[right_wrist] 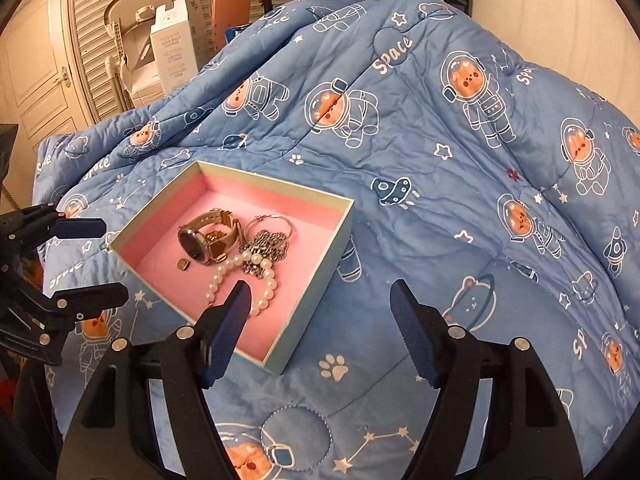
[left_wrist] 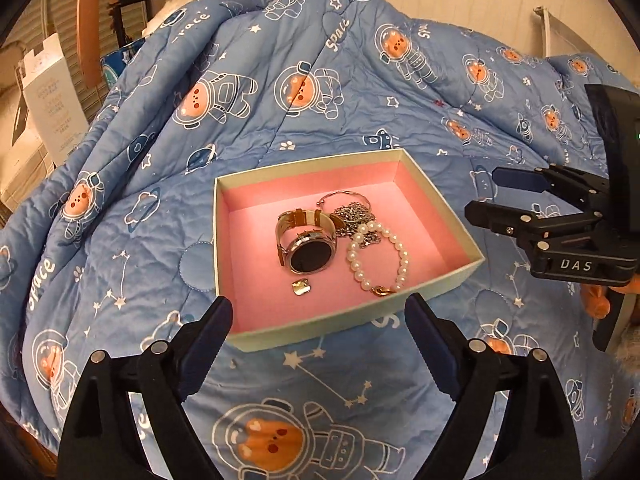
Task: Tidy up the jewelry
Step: 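Withdraw both tools and move the left tool to the silver ring, then close the left gripper on the silver ring on the comforter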
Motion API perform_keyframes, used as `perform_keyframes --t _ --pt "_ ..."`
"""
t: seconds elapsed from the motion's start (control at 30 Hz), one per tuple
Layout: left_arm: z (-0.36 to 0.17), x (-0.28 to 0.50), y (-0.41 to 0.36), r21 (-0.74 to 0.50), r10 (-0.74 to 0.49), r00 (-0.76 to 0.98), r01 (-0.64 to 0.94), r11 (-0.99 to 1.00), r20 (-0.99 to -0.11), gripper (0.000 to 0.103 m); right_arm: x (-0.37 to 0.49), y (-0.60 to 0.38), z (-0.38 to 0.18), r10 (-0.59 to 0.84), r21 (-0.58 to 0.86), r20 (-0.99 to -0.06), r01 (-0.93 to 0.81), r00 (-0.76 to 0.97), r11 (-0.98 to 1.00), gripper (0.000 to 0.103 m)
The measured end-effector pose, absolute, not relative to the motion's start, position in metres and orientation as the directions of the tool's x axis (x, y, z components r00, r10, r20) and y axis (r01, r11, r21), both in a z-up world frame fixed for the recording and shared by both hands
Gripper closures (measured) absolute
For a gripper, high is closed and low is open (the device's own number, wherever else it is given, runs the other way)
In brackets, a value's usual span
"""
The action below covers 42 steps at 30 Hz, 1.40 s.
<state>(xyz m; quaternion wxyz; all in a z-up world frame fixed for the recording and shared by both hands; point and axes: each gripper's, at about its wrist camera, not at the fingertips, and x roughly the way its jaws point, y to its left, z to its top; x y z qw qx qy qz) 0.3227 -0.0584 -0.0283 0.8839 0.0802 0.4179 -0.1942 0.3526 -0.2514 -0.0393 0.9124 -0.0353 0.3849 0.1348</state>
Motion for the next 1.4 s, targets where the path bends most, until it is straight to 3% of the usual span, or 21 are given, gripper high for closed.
perform_keyframes --t 0.27,0.53,0.73,1.0,1.17,1.27,1.4 --pt "-0.047 0.245 -0.075 -0.009 -0.328 0.607 0.467 0.884 -0.724 0.018 0.312 -0.263 -0.056 0.257 0.114 -0.729 -0.257 0.635 0.960 0.031" --pt "-0.073 0.215 -0.096 -0.117 -0.417 0.550 0.498 0.860 -0.724 0.042 0.276 -0.272 -0.084 0.274 0.183 -0.748 -0.209 0.605 0.961 0.031" --pt "-0.087 0.217 -0.122 -0.093 -0.412 0.525 0.530 0.843 -0.744 0.057 0.256 -0.283 -0.099 0.268 0.216 -0.756 -0.160 0.597 0.963 0.031" --pt "-0.096 0.225 -0.138 -0.095 -0.411 0.501 0.542 0.835 -0.762 0.063 0.247 -0.297 -0.103 0.266 0.236 -0.762 -0.129 0.591 0.963 0.031" --pt "-0.098 0.225 -0.141 -0.086 -0.401 0.501 0.539 0.838 -0.766 0.073 0.246 -0.297 -0.104 0.270 0.240 -0.762 -0.130 0.588 0.962 0.031" --pt "-0.097 0.226 -0.139 -0.094 -0.405 0.499 0.536 0.839 -0.766 0.085 0.245 -0.295 -0.105 0.273 0.245 -0.763 -0.129 0.586 0.961 0.031" --pt "-0.096 0.225 -0.137 -0.103 -0.412 0.504 0.533 0.840 -0.759 0.085 0.244 -0.292 -0.107 0.277 0.248 -0.764 -0.131 0.583 0.960 0.031"
